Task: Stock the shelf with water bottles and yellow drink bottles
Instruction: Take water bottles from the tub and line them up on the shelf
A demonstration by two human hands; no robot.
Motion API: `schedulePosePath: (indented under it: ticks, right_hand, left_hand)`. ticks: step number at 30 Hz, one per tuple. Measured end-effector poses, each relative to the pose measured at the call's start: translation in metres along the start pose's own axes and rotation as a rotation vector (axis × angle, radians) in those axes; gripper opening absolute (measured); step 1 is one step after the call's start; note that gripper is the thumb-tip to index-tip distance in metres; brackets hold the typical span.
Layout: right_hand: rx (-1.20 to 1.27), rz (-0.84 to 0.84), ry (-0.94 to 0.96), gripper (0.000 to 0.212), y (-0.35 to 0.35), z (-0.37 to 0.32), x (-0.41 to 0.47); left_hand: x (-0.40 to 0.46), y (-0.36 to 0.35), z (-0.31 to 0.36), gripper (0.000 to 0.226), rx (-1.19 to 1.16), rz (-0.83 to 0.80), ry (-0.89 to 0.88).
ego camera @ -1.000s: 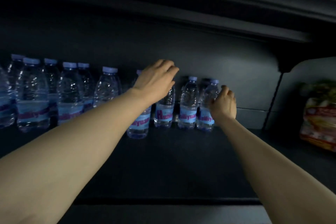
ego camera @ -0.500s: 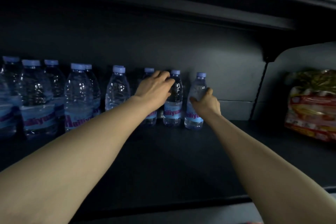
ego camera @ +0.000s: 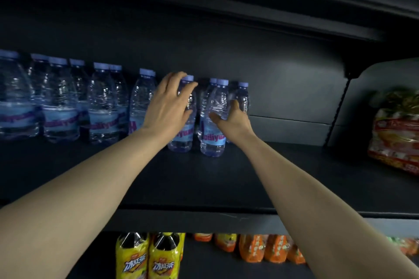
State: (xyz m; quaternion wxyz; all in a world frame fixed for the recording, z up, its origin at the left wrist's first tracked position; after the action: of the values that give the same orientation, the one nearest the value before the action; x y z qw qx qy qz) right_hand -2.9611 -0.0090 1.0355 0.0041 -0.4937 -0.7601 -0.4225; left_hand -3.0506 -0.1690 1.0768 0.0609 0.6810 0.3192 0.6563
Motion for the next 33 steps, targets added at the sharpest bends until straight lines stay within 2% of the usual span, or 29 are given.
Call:
schedulePosePath:
  ticks: [7,13,22,28,33]
  right_hand:
    - [-0.037,-0.023,-0.043,0.073,-0.001,0.004,-0.004]
    - [-0.08,-0.029,-0.028,0.063,-0.003,0.005,0.001]
    - [-0.161,0.014,0.068,0.067,-0.004,0.002,-0.007]
    - [-0.489,0.149,0.188,0.066,0.01,-0.016,-0.029]
    - [-0.629,0.188,0.291,0.06,0.012,-0.045,-0.071]
  left_hand:
    - [-0.031,-0.031,-0.027,0.098,-0.21,-0.217,0.283]
    - [-0.038,-0.058,-0.042,0.105,-0.348,-0.282,0.455]
    - [-0.039,-0.068,-0.042,0.096,-0.359,-0.311,0.46]
    - [-0.042,-0.048,-0.039,0.088,-0.317,-0.327,0.403]
    - [-0.057,-0.011,-0.035,0.08,-0.272,-0.294,0.333]
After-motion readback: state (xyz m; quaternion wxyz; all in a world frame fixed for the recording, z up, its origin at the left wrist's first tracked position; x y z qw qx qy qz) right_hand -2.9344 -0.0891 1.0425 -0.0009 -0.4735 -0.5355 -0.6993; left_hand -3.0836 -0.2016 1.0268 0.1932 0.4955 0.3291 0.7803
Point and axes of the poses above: each hand's wrist, its own x-axis towards the middle knuckle, its own y-axis out of the back of the hand, z = x × y, the point moved 10 cm from there along x, towards the middle knuckle, and after that the axes turned 3 degrees about -y, right-handed, at the moved point
